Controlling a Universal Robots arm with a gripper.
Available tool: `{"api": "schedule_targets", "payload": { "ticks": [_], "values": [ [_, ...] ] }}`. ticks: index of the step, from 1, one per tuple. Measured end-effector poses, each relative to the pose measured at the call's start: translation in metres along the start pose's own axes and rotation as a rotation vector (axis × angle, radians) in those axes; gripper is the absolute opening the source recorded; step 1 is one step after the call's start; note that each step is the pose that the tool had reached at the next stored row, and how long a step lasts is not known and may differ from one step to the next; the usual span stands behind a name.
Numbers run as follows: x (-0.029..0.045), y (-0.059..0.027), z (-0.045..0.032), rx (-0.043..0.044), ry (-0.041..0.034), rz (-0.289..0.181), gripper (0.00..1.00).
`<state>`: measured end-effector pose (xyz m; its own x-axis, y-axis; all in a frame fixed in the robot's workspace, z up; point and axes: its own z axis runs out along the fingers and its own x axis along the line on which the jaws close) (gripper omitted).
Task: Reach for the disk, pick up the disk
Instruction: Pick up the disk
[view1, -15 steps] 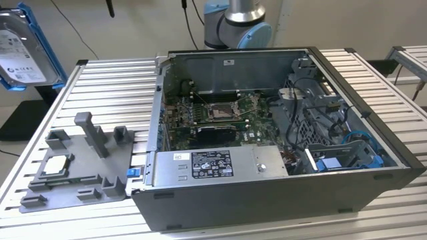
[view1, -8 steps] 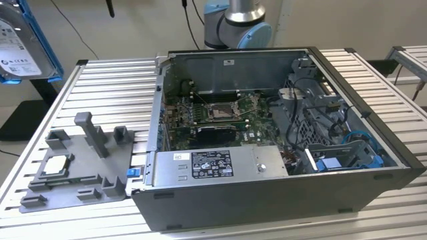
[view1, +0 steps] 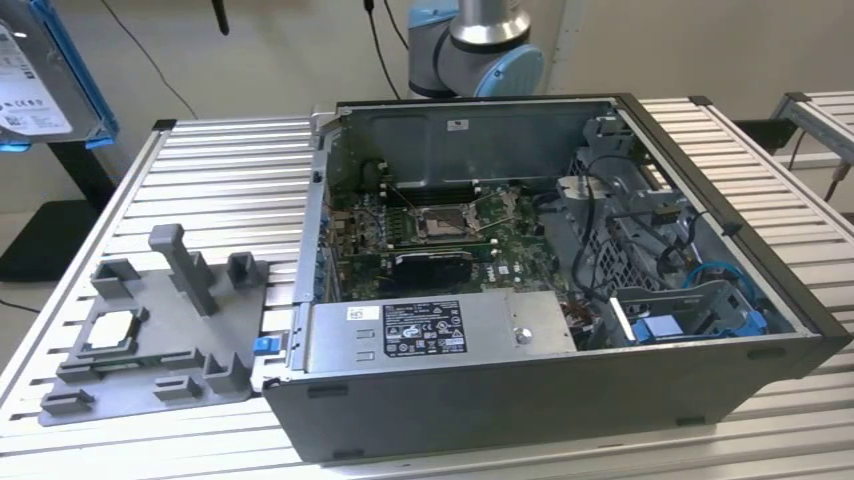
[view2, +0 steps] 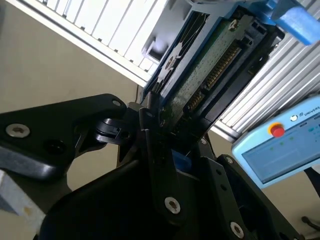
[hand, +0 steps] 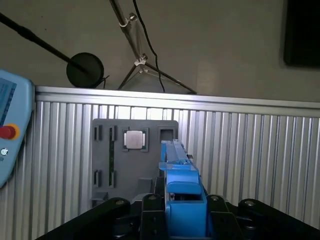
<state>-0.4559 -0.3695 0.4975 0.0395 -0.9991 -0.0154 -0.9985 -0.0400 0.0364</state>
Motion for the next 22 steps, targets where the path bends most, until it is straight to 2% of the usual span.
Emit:
{"api": "schedule_targets", "payload": {
  "ticks": [18,22],
  "values": [
    [-0.0006,0.0013,-0.036,-0.0004,-0.0001,0.0,0.0],
    [-0.0006,0.0015,-0.0415,-0.0004,0.0,0.0,0.0]
  ]
}}
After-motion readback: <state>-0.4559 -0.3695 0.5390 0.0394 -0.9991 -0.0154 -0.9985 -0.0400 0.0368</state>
